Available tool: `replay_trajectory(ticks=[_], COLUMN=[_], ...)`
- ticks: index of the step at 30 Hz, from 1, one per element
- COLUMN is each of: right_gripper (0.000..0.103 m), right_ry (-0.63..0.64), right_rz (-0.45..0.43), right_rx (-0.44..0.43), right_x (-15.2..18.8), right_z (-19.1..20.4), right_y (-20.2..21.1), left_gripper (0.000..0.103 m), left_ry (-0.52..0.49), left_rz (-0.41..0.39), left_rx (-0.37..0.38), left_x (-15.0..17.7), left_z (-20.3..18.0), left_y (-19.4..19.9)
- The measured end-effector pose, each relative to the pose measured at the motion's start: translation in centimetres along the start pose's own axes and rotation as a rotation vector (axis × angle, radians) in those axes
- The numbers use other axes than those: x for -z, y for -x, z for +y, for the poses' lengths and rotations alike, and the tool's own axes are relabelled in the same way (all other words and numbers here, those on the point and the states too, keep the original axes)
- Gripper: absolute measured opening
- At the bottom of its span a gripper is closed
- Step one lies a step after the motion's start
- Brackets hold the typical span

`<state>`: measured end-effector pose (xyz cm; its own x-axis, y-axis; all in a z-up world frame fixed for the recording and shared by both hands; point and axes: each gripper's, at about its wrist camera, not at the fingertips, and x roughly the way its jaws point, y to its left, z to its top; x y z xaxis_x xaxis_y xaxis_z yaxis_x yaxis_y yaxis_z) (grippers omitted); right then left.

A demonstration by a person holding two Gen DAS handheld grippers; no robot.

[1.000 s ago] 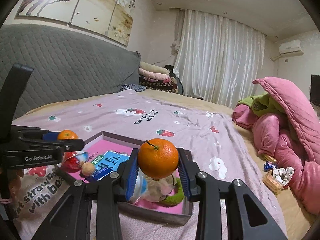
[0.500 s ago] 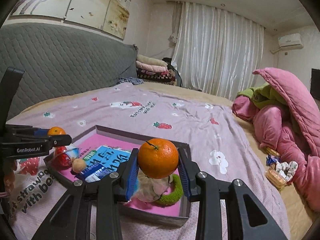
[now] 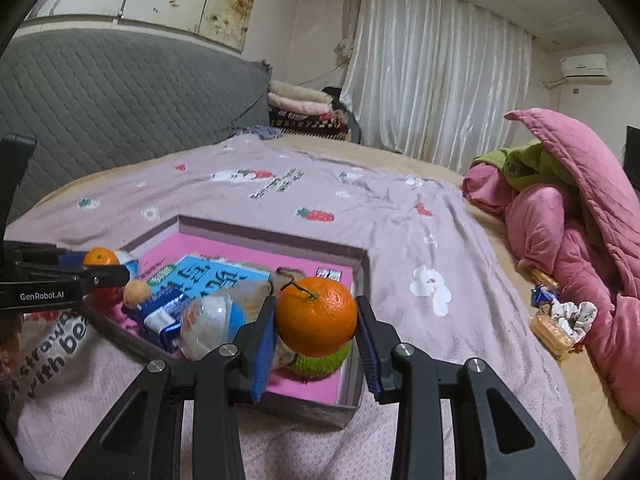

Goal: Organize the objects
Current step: 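Lower the orange beside the walnut with the left gripper while the right gripper lowers its orange by the ring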

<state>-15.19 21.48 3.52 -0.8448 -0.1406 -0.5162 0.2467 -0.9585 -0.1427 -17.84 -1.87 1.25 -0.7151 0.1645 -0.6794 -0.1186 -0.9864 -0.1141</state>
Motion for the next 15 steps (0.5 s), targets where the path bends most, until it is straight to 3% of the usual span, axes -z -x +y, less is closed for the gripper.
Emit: replay_trajectory(ticks=[15], right_gripper=[0.038], right_ry=[0.015], right_rz=[0.084], right_rx=[-0.018], right_x=[1.0], right_z=[0.3], right_y=[-1.7], left_gripper=[0.041], left_ry=[-0.026], left_rz=[0.050], left_rx=[0.003], left_x=[1.0], left_z=[-0.7], left_y=[-1.0])
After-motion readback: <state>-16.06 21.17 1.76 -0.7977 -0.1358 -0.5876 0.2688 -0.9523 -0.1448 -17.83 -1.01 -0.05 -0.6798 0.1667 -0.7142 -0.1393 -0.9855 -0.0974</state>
